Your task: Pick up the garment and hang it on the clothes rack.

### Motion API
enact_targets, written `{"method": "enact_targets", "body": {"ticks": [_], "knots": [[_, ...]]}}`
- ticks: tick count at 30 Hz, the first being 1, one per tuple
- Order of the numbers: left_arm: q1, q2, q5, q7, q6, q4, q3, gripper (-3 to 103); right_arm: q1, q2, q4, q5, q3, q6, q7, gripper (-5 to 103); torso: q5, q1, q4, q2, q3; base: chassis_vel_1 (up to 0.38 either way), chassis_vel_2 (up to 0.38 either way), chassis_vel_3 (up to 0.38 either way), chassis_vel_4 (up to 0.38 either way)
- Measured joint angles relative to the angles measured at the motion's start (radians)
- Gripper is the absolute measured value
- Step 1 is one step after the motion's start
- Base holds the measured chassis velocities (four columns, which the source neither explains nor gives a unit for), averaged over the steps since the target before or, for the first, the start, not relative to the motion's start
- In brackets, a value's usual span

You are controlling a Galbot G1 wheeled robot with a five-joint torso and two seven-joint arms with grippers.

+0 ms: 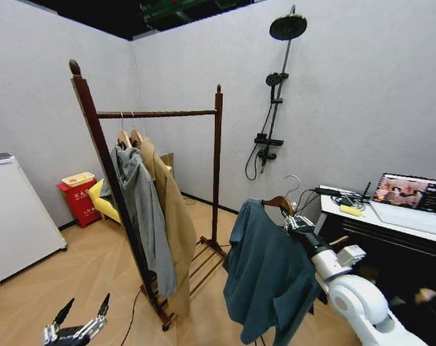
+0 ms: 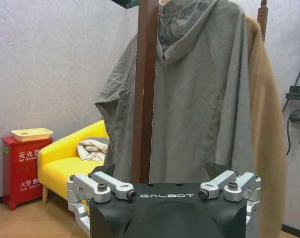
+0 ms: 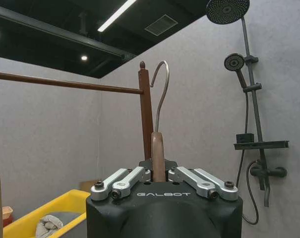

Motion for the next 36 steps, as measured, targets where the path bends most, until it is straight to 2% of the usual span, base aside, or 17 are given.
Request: {"method": "enact_targets", "body": {"ticks": [4,7,12,14,18,20,21,23,24,27,28,30,31,32,33,35,36], "knots": [[0.000,0.000,0.000,0.000,0.000,0.000,0.000,100,0.013,-0.010,0.006,0.022,-0.005,0.010,-0.026,10,0.0011,0.000,0.0000,0.000,0.000,-0.252,0.248,0.250,-0.250],[0.000,0.000,0.000,0.000,0.000,0.000,0.000,100,0.042,-0.030,0.016,0.052,-0.007,0.003,-0.053,10,0.0002,0.001,0.0001,-0.001,0.000,-0.229,0.221,0.240,-0.235],[0.000,0.000,0.000,0.000,0.000,0.000,0.000,100,0.169,-0.098,0.013,0.101,-0.038,-0.064,-0.071,10,0.0001,0.001,0.0000,-0.001,0.001,-0.114,0.142,0.070,-0.116],[0.000,0.000,0.000,0.000,0.000,0.000,0.000,100,0.302,-0.143,-0.024,0.151,-0.114,-0.098,-0.051,10,0.0004,0.000,0.0004,0.000,0.000,0.032,-0.024,-0.002,0.024],[0.000,0.000,0.000,0.000,0.000,0.000,0.000,100,0.421,-0.163,-0.061,0.190,-0.186,-0.115,-0.030,10,0.0002,-0.001,0.0001,0.000,0.000,0.065,-0.072,-0.049,0.055],[0.000,0.000,0.000,0.000,0.000,0.000,0.000,100,0.610,-0.160,-0.149,0.204,-0.310,-0.123,-0.013,10,-0.0001,-0.001,-0.0002,0.000,0.000,0.035,-0.075,-0.070,0.032],[0.000,0.000,0.000,0.000,0.000,0.000,0.000,100,0.610,-0.160,-0.149,0.204,-0.310,-0.123,-0.013,10,-0.0001,-0.001,-0.0002,0.000,0.000,0.021,-0.056,-0.063,0.013],[0.000,0.000,0.000,0.000,0.000,0.000,0.000,100,0.766,-0.129,-0.256,0.205,-0.451,-0.123,-0.007,10,0.0008,-0.001,0.0000,0.000,0.000,0.000,0.000,0.000,0.000],[0.000,0.000,0.000,0.000,0.000,0.000,0.000,100,0.766,-0.129,-0.256,0.205,-0.451,-0.123,-0.007,10,0.0008,-0.001,0.0000,0.000,0.000,0.000,0.000,0.000,0.000],[0.000,0.000,0.000,0.000,0.000,0.000,0.000,100,0.999,-0.058,-0.389,0.199,-0.624,-0.132,0.016,10,-0.0002,0.000,0.0004,0.000,0.000,0.000,0.000,0.000,0.000],[0.000,0.000,0.000,0.000,0.000,0.000,0.000,100,0.999,-0.058,-0.389,0.199,-0.624,-0.132,0.016,10,-0.0002,0.000,0.0004,0.000,0.000,0.000,0.000,0.000,0.000],[0.000,0.000,0.000,0.000,0.000,0.000,0.000,100,1.157,0.028,-0.541,0.168,-0.746,-0.131,0.018,10,-0.0005,0.000,0.0005,0.000,0.000,0.000,0.000,0.000,0.000],[0.000,0.000,0.000,0.000,0.000,0.000,0.000,100,1.157,0.028,-0.541,0.168,-0.746,-0.131,0.018,10,-0.0005,0.000,0.0005,0.000,0.000,0.000,0.000,0.000,0.000],[0.000,0.000,0.000,-0.001,0.000,0.000,0.000,100,1.211,0.082,-0.619,0.146,-0.790,-0.131,0.018,10,0.0000,0.000,0.0005,0.000,0.000,0.000,0.000,0.000,0.000],[0.000,0.000,0.000,-0.001,0.000,0.000,0.000,100,1.211,0.082,-0.619,0.146,-0.790,-0.131,0.018,10,0.0000,0.000,0.0005,0.000,0.000,0.000,0.000,0.000,0.000],[0.000,0.000,0.000,0.000,0.000,0.000,0.000,100,1.283,0.189,-0.730,0.089,-0.838,-0.122,0.005,10,-0.0001,0.000,-0.0001,0.000,0.000,0.000,0.000,0.000,0.000],[0.000,0.000,0.000,0.000,0.000,0.000,0.000,100,1.283,0.189,-0.730,0.089,-0.838,-0.122,0.005,10,-0.0001,0.000,-0.0001,0.000,0.000,0.000,0.000,0.000,0.000]]}}
